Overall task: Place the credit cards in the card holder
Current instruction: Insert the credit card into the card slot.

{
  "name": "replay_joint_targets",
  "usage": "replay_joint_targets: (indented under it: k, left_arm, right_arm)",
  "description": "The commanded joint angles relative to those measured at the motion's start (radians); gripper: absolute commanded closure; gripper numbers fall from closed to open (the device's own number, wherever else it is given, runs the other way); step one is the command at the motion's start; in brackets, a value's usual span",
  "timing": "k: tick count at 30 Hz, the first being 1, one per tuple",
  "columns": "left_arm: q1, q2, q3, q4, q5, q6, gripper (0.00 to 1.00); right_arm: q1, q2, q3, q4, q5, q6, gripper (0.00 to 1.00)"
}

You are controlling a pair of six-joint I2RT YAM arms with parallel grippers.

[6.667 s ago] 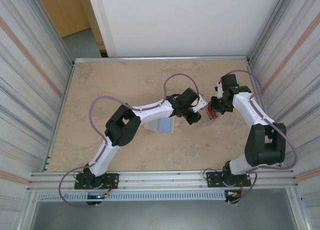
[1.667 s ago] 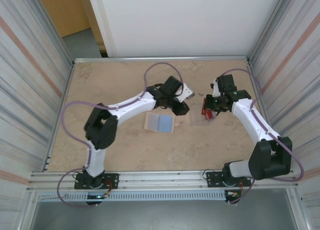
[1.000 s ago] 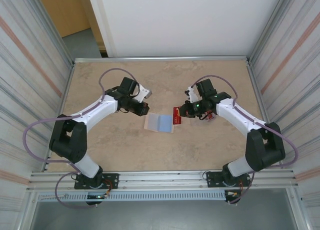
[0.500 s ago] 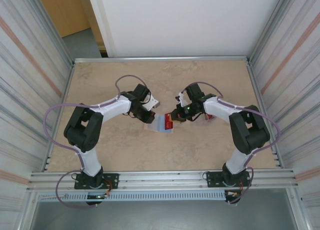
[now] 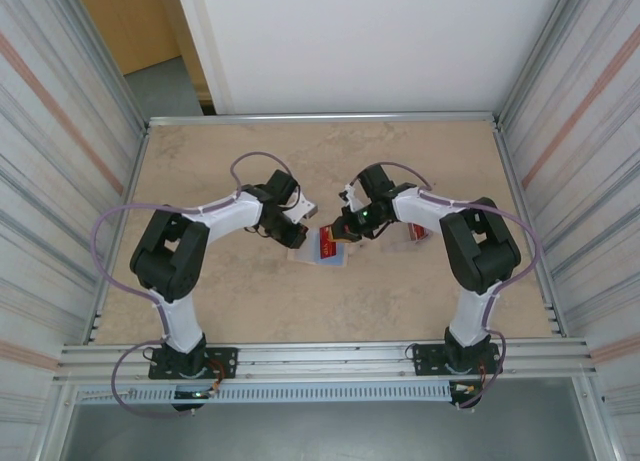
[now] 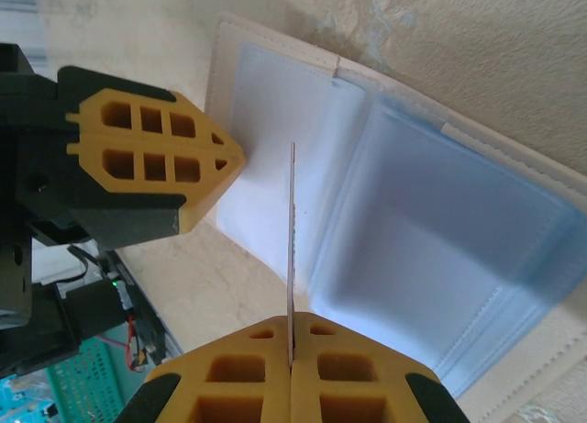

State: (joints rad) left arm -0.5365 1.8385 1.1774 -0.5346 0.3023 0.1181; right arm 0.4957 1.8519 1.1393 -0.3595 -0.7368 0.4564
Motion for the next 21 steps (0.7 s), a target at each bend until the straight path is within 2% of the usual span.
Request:
replay_joint_targets:
  k: [1,9,21]
  left_arm:
    - [0.03,0.027,-0.006,-0.01,-0.005,0.013,1.0]
    - [0.043,0.041,-0.01,-0.017,0.044,0.001,1.0]
    - [0.043,0.05,-0.004,-0.026,0.038,-0.005,1.0]
  right_arm:
    - [0.009,0.028,0.028,0.0,-0.031,0.001,1.0]
    - [0.018,0.059,0.033,0.002,-0.047,0.004,1.0]
    - [0.024,0.102,0.048,-0.018,-0.046,-0.003,1.0]
